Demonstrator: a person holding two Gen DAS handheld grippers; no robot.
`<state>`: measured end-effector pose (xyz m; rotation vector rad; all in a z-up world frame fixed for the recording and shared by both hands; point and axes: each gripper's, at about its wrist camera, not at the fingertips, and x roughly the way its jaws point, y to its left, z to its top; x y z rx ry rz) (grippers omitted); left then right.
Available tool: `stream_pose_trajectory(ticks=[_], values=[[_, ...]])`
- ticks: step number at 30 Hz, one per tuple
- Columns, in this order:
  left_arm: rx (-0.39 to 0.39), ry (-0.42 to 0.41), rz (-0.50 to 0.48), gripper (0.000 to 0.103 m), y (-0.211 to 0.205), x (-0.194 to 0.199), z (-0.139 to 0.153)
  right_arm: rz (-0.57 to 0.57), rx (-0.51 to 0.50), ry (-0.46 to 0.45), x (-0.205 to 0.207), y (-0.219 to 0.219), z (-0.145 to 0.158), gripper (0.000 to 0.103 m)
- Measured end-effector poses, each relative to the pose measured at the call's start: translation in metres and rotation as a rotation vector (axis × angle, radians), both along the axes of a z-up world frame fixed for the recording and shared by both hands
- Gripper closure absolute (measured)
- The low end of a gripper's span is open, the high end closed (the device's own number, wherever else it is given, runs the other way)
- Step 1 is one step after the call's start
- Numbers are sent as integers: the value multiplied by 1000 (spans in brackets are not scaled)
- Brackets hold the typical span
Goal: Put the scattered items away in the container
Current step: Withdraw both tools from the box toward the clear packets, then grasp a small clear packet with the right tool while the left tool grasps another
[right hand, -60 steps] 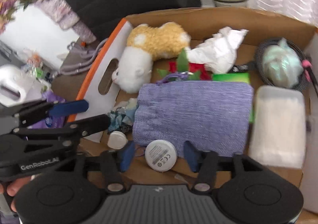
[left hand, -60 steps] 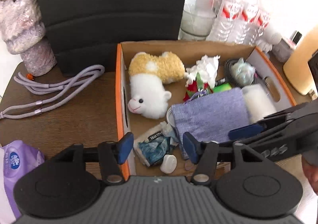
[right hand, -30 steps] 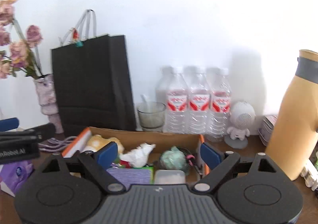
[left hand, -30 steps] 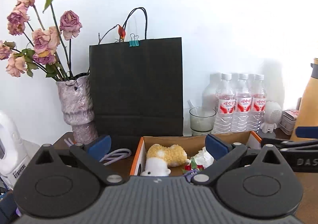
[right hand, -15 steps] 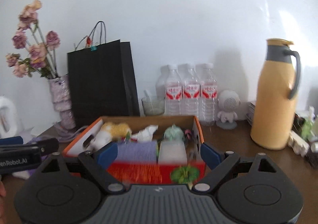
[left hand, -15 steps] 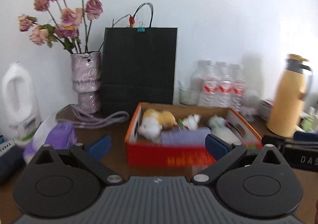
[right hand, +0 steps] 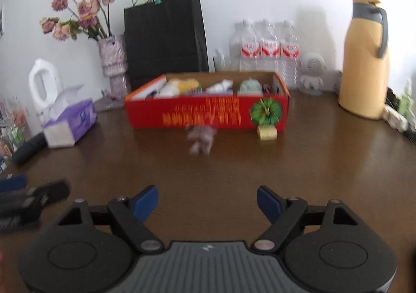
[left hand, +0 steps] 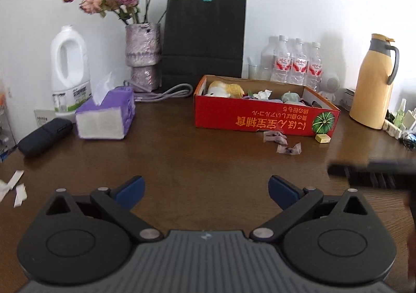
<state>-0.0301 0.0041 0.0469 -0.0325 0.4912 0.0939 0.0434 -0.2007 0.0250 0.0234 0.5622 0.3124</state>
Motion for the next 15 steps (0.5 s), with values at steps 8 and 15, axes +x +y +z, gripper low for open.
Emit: stream_pose_trajectory(ticks=[8, 15], values=[[22, 25, -33, 0, -4, 36, -9, 78, -27, 67, 102, 33, -10, 48], [64, -13, -10, 0, 7, 89, 8, 120, -156, 99, 124, 63, -30, 80]])
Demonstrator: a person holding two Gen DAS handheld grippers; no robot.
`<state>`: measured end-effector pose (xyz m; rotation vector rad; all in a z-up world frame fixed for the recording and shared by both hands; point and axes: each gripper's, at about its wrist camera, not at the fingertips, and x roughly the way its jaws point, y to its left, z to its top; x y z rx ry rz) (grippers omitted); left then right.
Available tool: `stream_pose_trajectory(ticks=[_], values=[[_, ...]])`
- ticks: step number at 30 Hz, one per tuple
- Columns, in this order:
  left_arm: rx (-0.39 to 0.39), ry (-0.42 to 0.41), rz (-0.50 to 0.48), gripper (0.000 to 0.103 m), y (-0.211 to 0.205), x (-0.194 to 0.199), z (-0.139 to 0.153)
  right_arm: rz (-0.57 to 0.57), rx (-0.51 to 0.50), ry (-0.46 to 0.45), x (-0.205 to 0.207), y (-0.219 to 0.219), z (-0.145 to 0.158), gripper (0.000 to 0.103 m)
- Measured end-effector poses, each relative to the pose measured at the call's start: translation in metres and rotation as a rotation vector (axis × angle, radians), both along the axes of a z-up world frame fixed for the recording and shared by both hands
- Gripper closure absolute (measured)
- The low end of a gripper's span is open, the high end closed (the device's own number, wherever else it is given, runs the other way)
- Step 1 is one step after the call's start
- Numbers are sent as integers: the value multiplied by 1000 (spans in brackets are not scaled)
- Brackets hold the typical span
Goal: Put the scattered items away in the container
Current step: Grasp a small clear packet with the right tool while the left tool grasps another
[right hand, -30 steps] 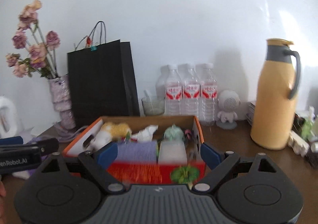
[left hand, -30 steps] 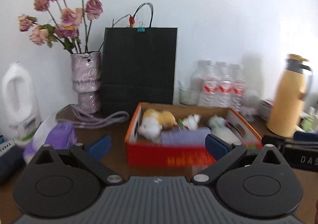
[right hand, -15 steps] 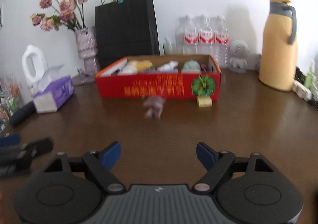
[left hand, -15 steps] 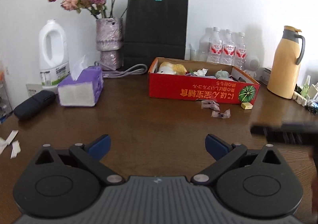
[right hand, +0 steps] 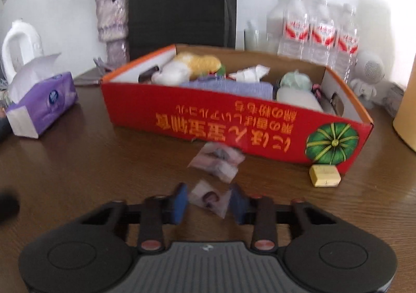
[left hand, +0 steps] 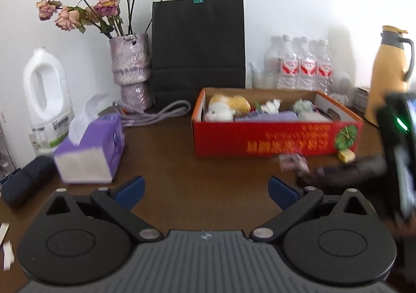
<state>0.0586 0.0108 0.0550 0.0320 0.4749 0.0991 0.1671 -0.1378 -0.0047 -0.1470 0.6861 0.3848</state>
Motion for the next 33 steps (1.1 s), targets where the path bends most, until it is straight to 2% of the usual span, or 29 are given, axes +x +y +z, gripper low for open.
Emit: stream_pose_trajectory(ticks=[2, 5, 7, 9, 11, 13, 15, 19, 20, 21, 24, 25, 30, 33], values=[[-4, 12, -45, 1, -5, 19, 2, -5, -1, 0, -5, -10, -1, 85], [18, 36, -149, 4, -30, 47, -4, -65, 57, 11, -10, -35, -3, 88], [57, 73, -218, 10, -55, 65, -16, -126, 73, 1, -16, -52, -5, 88], [95, 101, -284, 22, -78, 80, -29, -183, 103, -17, -22, -71, -9, 88], [117, 121, -324, 24, -94, 95, -40, -225, 155, -18, -24, -87, -11, 89], [112, 149, -312, 30, -100, 108, -48, -264, 185, -14, -24, -96, -9, 90], [78, 189, -299, 46, -99, 120, -54, -266, 201, -43, -28, -100, -3, 93], [-24, 226, -290, 56, -90, 131, -57, -214, 205, -48, -33, -96, 1, 93], [-21, 222, -289, 58, -91, 130, -57, -205, 198, -44, -33, -94, 1, 93], [-19, 215, -293, 67, -91, 128, -57, -202, 188, -35, -32, -92, 0, 93], [5, 197, -291, 76, -96, 122, -58, -210, 164, -11, -30, -92, -1, 93], [17, 190, -290, 78, -98, 120, -58, -210, 162, -12, -31, -92, -1, 89], [47, 168, -292, 83, -97, 104, -59, -190, 79, -20, -33, -82, -6, 85], [41, 180, -277, 84, -90, 95, -57, -175, 26, -37, -35, -74, -8, 89]])
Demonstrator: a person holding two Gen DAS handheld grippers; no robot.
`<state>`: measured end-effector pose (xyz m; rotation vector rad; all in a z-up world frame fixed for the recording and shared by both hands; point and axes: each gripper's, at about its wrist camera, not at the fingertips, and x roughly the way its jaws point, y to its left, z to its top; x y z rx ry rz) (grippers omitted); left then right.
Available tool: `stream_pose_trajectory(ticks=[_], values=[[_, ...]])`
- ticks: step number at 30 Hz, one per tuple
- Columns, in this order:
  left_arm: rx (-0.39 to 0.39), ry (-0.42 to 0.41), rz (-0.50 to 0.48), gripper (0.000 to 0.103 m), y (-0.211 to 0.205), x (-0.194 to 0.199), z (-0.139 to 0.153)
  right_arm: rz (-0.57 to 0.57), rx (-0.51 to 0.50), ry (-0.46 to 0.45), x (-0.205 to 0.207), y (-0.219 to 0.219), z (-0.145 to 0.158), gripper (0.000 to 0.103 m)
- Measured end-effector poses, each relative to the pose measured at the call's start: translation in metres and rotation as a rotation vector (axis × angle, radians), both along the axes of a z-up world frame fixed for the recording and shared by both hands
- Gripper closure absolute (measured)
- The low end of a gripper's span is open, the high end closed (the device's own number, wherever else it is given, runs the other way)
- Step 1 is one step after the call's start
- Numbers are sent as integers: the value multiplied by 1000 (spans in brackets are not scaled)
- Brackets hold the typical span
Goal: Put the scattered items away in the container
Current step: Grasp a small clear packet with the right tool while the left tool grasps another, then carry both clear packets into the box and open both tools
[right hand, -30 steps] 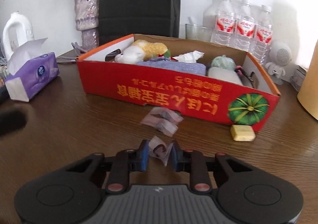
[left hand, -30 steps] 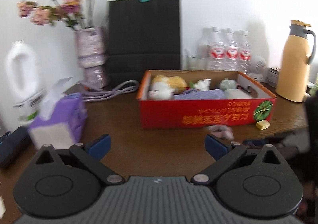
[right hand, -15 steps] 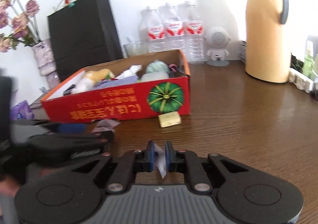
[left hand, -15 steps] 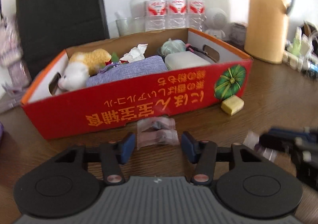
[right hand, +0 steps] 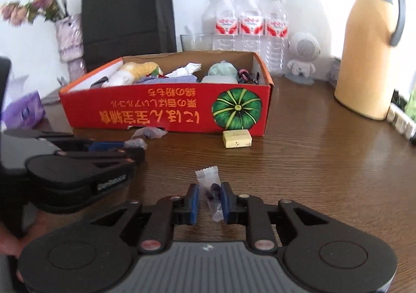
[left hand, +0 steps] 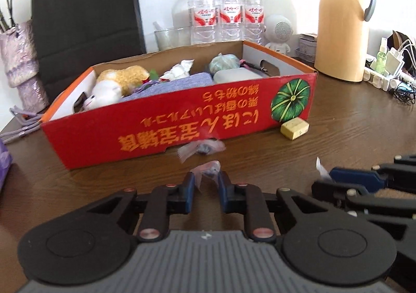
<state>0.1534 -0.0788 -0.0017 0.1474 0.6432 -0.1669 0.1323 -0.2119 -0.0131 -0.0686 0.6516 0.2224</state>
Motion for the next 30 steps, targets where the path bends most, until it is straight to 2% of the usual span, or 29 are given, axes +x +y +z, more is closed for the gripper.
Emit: stream_pose_trajectory(ticks=[6, 11, 17, 21, 24, 27, 30], values=[[-30, 11, 59, 84, 20, -32, 9, 58, 5, -3, -6, 6, 1, 95], [-16, -9, 78, 84, 31, -55, 18, 91, 27, -16, -12, 11, 5, 95], [-39, -38, 113, 84, 42, -77, 27, 102, 73, -67, -20, 11, 13, 95], [-58, -103, 136, 84, 47, -98, 37, 97, 66, -122, -28, 14, 18, 95], [-49, -188, 147, 84, 49, -119, 45, 102, 63, -176, -42, 16, 23, 95], [-50, -271, 145, 84, 51, -143, 52, 89, 97, -232, -71, 13, 38, 95], [-106, -301, 117, 84, 58, -161, 58, 93, 153, -276, -104, 7, 51, 95]])
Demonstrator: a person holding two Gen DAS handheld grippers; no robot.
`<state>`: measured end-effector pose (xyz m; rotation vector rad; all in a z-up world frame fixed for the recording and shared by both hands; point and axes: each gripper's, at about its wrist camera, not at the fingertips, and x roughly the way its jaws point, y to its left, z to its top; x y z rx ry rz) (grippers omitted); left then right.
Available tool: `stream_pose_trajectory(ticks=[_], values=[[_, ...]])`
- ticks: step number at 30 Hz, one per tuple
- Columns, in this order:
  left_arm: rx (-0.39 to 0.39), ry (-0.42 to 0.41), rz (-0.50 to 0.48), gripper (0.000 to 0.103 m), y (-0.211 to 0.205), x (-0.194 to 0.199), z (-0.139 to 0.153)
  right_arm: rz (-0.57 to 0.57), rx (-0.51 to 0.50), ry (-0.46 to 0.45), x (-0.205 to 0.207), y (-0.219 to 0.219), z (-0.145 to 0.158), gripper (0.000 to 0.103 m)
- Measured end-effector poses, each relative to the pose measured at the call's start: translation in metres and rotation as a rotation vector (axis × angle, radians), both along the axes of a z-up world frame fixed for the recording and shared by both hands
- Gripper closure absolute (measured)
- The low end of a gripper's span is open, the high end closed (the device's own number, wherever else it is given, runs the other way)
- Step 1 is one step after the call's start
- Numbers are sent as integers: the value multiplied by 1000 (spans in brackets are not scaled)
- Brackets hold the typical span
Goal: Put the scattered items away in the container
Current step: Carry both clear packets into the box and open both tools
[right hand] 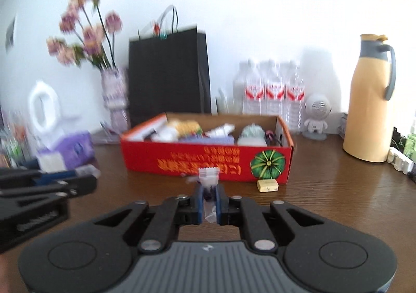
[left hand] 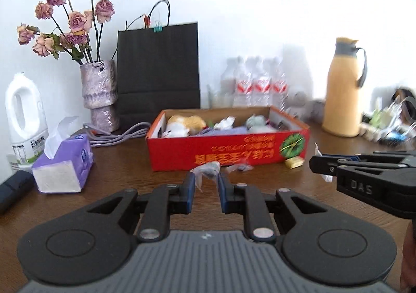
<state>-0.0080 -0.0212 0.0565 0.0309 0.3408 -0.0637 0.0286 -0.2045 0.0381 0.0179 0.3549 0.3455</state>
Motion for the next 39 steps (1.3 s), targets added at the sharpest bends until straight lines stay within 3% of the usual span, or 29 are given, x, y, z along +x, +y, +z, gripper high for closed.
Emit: stream_pose_trajectory(ticks=[6, 9, 14, 20, 24, 27, 31, 34, 39], values=[[32, -131, -3, 84, -3, -43, 10, 7, 15, -121, -42, -2, 14, 95], [8, -176, -5, 83, -2, -65, 10, 3, 39, -177, -60, -6, 13, 95], [-46, -179, 8, 83, 3, -92, -1, -10, 6, -260, -98, -8, 4, 95], [-69, -209, 22, 83, 8, -83, 9, -37, 1, -265, -107, -14, 8, 94], [-51, -302, 18, 83, 9, -42, 38, -24, 46, -285, -74, -16, 33, 94], [-71, -383, 22, 83, 12, 6, 65, -36, 46, -362, -29, -10, 61, 94], [-141, -390, 14, 83, 22, 82, 100, -71, 26, -454, 39, 6, 100, 94], [-185, -304, 13, 82, 31, 133, 110, -60, 34, -414, 88, 10, 122, 94], [-234, 9, -1, 82, 50, 237, 118, -6, -21, -178, 183, 15, 152, 94]])
